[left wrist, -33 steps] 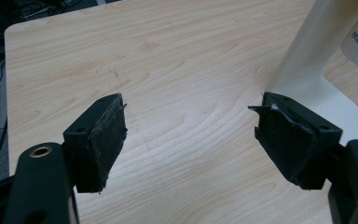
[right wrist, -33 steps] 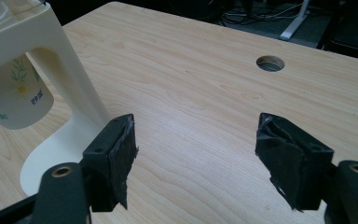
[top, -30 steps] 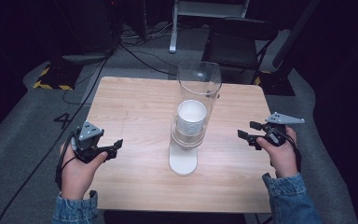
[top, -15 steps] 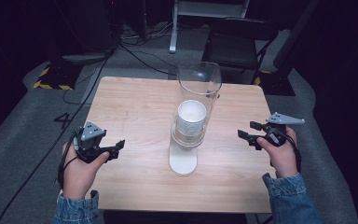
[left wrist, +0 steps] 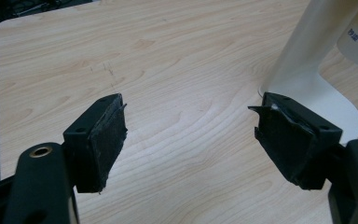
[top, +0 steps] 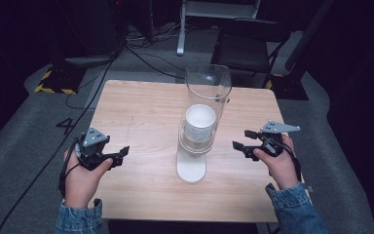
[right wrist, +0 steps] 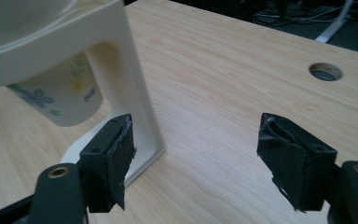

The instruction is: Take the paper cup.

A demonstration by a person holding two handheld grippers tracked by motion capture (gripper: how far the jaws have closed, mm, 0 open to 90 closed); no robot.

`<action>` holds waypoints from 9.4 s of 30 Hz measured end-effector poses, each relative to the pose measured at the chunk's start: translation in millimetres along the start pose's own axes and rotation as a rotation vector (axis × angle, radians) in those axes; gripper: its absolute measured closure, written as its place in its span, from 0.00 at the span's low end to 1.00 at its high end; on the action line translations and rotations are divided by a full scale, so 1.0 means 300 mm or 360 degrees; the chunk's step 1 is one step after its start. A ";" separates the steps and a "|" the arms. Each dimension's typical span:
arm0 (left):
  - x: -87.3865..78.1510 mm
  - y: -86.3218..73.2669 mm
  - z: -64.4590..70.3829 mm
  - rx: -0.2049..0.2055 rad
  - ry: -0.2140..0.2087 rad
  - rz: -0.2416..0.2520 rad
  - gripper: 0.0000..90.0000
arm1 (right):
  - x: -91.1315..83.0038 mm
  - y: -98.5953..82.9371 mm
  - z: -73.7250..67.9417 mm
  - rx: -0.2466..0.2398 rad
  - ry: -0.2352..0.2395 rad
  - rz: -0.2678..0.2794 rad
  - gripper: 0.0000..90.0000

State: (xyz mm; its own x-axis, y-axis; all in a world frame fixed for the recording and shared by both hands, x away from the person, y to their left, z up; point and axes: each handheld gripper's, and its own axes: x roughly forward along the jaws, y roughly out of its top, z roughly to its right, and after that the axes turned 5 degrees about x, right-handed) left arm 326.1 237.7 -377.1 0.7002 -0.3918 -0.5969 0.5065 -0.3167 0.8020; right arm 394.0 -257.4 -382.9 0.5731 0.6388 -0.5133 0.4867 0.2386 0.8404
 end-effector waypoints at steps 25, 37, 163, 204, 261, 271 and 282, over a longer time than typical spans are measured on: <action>0.017 -0.005 0.005 0.0008 -0.0041 -0.0024 0.27 | 0.171 -0.015 -0.233 -0.0181 0.0409 0.0039 0.24; 0.029 -0.008 0.007 0.0009 -0.0058 -0.0041 0.27 | 0.265 -0.042 -0.251 -0.0216 0.0380 0.0139 0.23; 0.061 -0.011 0.003 0.0002 -0.0103 -0.0058 0.27 | 0.340 -0.184 -0.217 -0.0267 0.0238 -0.0182 0.37; 0.162 0.051 0.029 0.0066 -0.0194 -0.0084 0.27 | 0.083 -0.129 -0.029 -0.0107 0.0003 0.0007 0.37; 0.068 -0.061 0.018 0.0000 -0.0091 -0.0113 0.28 | 0.328 -0.167 0.174 0.0169 -0.0230 -0.0060 0.36; 0.068 -0.062 0.016 -0.0001 -0.0096 -0.0114 0.28 | 0.342 -0.181 0.169 0.0155 -0.0215 -0.0117 0.35; 0.075 -0.058 0.018 0.0006 -0.0109 -0.0117 0.28 | 0.344 -0.199 0.170 0.0177 -0.0193 -0.0214 0.23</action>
State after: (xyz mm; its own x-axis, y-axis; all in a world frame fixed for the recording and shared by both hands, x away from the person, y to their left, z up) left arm 330.3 229.9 -404.7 0.6252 -0.4253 -0.6544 0.5533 -0.3498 0.7560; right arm 457.7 -243.2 -495.0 0.5702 0.5122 -0.6423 0.6300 0.2292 0.7420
